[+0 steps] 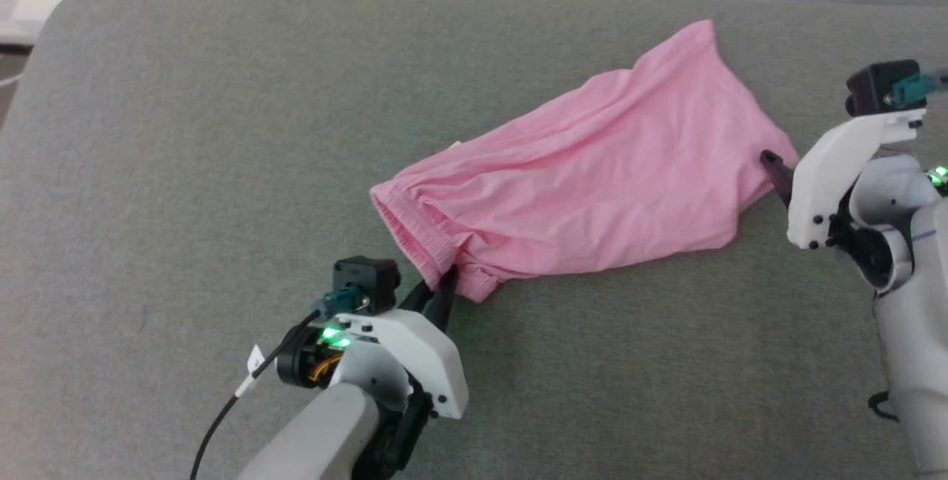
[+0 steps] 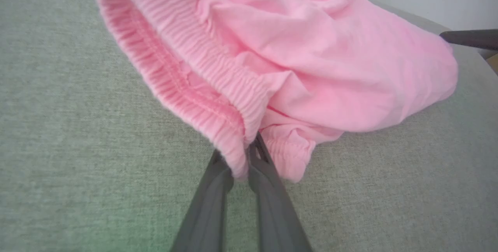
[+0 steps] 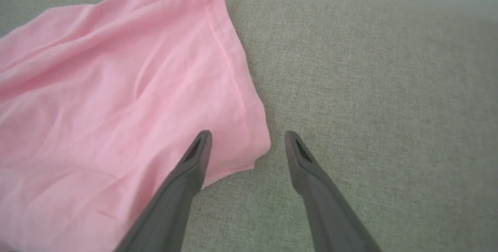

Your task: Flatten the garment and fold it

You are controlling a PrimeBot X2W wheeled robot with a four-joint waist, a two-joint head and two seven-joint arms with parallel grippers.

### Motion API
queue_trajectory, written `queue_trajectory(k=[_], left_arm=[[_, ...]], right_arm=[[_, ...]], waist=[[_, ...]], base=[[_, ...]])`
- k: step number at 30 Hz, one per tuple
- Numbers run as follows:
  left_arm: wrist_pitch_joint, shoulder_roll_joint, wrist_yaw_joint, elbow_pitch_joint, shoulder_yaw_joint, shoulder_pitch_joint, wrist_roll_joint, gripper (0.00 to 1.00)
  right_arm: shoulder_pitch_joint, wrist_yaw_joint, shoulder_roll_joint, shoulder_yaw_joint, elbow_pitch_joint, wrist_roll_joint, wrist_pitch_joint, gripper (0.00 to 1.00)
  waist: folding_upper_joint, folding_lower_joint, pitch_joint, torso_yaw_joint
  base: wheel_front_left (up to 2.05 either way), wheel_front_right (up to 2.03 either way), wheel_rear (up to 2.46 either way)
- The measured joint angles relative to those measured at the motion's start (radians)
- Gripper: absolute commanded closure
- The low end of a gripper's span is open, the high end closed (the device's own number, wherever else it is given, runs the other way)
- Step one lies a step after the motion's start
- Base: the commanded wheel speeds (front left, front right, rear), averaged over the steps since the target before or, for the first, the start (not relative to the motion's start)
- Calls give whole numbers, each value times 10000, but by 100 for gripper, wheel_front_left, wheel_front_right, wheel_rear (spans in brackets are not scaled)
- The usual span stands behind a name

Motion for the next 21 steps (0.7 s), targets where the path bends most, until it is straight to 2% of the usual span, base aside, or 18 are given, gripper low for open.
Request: queue_trajectory(k=[5, 10, 11, 12, 13, 21], left_arm=[[-15, -111, -71, -13, -104, -58, 29, 100], [-19, -121, -75, 4, -211, -98, 73, 100], [-19, -117, -75, 12, -217, -109, 73, 100], [-19, -111, -75, 23, -222, -110, 73, 100], [-17, -102, -75, 31, -228, -110, 73, 100], [12, 184, -88, 58, -203, -110, 67, 100]], right_arm=[[-501, 0, -81, 385, 1210, -621, 462, 0], [-863, -2, -230, 725, 1768, -673, 176, 0], [-895, -2, -242, 805, 1856, -639, 123, 35], [-914, -2, -249, 894, 1948, -577, 77, 76], [-934, -2, -257, 1049, 2025, -504, 6, 100], [-858, 2, -324, 1549, 2429, 508, -980, 100]], waist=[[0, -1, 238, 357], [0, -2, 363, 508], [0, -3, 360, 502], [0, -3, 353, 485], [0, -3, 344, 464], [0, -2, 20, 253]], base=[[0, 0, 0], [0, 0, 0], [0, 0, 0], [0, 0, 0], [0, 0, 0], [0, 0, 0]])
